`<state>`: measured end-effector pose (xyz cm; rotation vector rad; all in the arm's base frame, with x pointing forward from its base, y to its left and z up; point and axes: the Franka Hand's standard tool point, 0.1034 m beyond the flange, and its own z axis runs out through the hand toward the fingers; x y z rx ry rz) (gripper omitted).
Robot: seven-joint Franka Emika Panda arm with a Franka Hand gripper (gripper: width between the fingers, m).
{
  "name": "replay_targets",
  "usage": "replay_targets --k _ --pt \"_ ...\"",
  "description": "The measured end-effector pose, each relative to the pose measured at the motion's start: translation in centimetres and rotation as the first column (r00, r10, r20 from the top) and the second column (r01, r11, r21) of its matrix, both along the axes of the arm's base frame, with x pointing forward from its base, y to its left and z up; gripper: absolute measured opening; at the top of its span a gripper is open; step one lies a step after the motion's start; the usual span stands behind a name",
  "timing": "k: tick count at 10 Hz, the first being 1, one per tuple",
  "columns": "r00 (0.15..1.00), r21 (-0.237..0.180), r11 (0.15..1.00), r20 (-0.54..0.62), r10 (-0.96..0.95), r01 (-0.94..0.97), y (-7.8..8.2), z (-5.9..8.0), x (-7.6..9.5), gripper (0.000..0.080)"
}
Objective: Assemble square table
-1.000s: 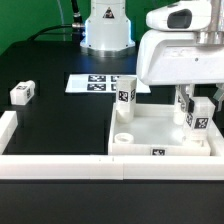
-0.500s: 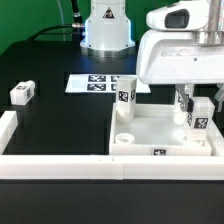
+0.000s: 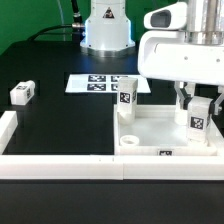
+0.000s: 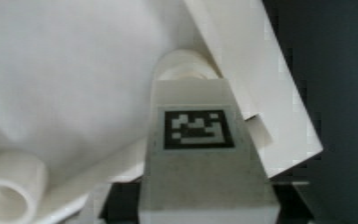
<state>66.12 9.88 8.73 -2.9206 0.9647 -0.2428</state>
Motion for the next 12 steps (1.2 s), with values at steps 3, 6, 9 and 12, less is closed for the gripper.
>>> replay_targets --k 3,6,9,12 --pt "0.971 0.050 0.970 -0.005 -0.238 0.238 -0.12 0.00 0.04 0.0291" --pt "0.910 0.088 0.906 -0.023 -0.413 0.414 0.18 -0.06 -0.02 0.0291" --pt "0.948 0.073 0.945 -0.015 -0.319 0.320 0.28 -0.11 -0.06 0.0537" --pt "0.998 0.030 0.998 0.001 -0.062 0.062 0.45 -0.08 -0.04 0.0643"
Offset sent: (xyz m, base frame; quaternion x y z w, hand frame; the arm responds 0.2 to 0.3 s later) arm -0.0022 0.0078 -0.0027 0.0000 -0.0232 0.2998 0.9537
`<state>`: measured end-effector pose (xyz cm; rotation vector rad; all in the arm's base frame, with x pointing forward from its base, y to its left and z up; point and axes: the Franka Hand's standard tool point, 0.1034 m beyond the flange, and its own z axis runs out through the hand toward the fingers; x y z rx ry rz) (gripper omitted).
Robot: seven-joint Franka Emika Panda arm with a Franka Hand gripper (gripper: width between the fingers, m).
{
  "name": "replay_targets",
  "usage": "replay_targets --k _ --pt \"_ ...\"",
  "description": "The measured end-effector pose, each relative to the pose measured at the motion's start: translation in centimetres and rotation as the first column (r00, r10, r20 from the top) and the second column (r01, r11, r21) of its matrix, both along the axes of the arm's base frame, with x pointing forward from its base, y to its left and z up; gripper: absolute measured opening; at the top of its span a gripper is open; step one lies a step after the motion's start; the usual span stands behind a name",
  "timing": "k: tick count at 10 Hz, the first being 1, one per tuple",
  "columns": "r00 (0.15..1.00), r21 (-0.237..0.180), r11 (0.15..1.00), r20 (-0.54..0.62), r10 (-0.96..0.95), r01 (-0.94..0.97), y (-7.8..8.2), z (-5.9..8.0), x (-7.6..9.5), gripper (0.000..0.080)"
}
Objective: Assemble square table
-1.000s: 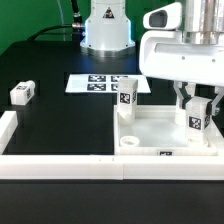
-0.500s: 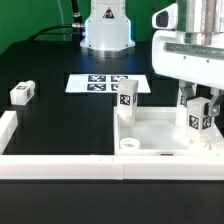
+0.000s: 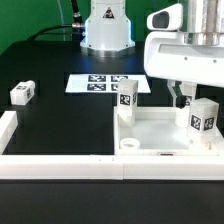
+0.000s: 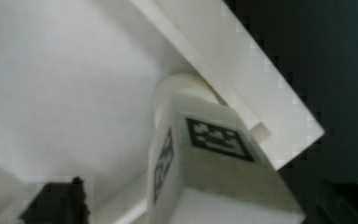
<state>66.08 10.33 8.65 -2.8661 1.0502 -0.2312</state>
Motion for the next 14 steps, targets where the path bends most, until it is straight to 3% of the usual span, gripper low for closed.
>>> replay_targets --k 2,5,9,10,12,14 --pt "0.975 -0.042 0.974 0.001 0.223 -0.223 0.40 0.01 0.00 0.0648" --pt "0.901 -0.074 0.898 -0.006 0.434 -0.433 1.06 -0.06 -0.15 0.0648" --pt "0.730 -0.126 0.722 -0.029 0.683 -0.680 0.68 -0.03 -0.08 0.0648" --pt "0.656 -0.144 0.644 -0.048 0.753 -0.751 0.55 -0.20 -0.12 0.0648" --pt "0.626 -0.151 0.613 -0.057 0.778 -0.776 0.49 -0.23 -0.12 0.0648" --pt "0.626 -0.151 0.613 -0.057 0.777 -0.775 0.48 -0.24 -0.12 0.0385"
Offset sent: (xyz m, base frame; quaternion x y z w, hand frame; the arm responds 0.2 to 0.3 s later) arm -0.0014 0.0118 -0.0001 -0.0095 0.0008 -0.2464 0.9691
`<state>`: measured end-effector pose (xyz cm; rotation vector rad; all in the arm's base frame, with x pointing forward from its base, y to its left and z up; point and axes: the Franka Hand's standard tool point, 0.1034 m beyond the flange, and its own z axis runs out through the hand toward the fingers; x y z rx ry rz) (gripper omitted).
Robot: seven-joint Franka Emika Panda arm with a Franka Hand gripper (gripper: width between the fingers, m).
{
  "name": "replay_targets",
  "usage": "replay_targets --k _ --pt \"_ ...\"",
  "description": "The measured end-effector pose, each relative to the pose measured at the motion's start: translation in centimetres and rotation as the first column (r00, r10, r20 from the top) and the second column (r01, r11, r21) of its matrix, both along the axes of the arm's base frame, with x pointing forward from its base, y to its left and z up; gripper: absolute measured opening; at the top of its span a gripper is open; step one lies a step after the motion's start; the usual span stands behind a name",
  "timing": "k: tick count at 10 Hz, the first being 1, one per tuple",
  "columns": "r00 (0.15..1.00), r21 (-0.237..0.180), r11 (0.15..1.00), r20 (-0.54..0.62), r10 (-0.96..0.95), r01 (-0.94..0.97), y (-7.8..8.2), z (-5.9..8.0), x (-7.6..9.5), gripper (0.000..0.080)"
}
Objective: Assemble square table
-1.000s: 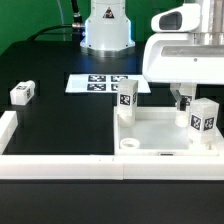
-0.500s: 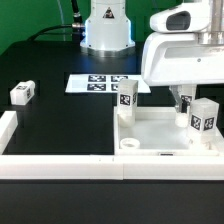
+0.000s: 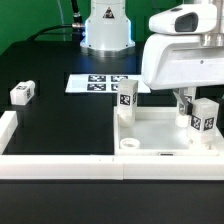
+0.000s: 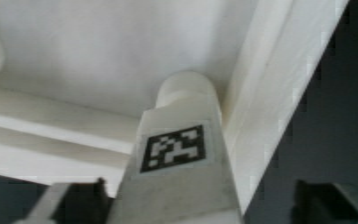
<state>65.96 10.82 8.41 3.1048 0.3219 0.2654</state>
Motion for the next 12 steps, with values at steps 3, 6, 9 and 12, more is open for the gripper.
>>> replay_targets --k 3,6,9,12 --pt "0.999 0.006 0.999 0.000 -0.038 0.038 -0.05 -0.01 0.01 0.0289" --pt "0.970 0.048 0.969 -0.010 -0.241 0.241 -0.26 -0.04 0.03 0.0289" --pt "0.853 0.102 0.847 -0.041 -0.521 0.522 -0.36 -0.06 0.01 0.0291" --pt "0.646 0.137 0.633 -0.085 -0.758 0.761 -0.46 -0.11 0.00 0.0291"
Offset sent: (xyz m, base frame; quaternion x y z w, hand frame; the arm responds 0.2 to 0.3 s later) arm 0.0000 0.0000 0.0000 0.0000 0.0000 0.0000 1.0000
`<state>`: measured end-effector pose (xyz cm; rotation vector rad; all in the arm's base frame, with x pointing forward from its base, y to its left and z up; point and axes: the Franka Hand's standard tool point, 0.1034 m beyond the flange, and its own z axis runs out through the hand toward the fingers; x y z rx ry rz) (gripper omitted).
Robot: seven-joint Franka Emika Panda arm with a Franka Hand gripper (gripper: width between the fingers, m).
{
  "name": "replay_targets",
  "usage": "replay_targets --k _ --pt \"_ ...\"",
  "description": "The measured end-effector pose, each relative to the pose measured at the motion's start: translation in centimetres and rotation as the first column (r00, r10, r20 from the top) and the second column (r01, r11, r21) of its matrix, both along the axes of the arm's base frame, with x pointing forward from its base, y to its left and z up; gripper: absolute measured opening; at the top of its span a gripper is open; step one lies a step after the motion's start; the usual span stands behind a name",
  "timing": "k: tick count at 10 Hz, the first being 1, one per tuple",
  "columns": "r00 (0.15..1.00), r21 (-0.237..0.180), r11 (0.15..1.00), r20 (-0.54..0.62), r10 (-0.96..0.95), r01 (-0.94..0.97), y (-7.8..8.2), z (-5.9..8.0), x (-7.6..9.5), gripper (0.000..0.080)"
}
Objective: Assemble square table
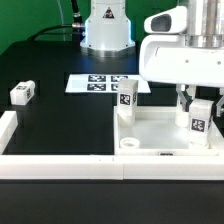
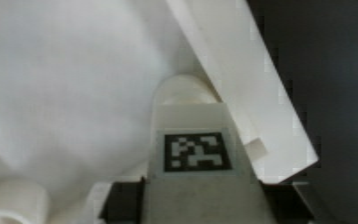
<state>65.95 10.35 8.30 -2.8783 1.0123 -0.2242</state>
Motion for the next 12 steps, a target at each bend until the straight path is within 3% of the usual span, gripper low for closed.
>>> replay_targets --k 3,6,7,8,9,12 --pt "0.978 0.042 0.977 -0.011 -0.209 0.209 -0.14 0.01 0.03 0.0291" --pt "0.967 0.049 0.965 -0.015 -0.256 0.256 -0.17 0.00 0.04 0.0295" --pt "0.974 0.045 0.973 -0.013 -0.227 0.227 -0.17 -0.01 0.03 0.0498" --pt "0.983 0.036 0.982 -0.011 -0.183 0.183 -0.16 -0.01 0.01 0.0498" --pt "0.993 0.024 0.993 -0.013 -0.114 0.114 -0.11 0.00 -0.03 0.0616" --pt "0.987 -0.017 0.987 -0.013 0.158 -0.158 0.55 -0.13 -0.28 0.0648"
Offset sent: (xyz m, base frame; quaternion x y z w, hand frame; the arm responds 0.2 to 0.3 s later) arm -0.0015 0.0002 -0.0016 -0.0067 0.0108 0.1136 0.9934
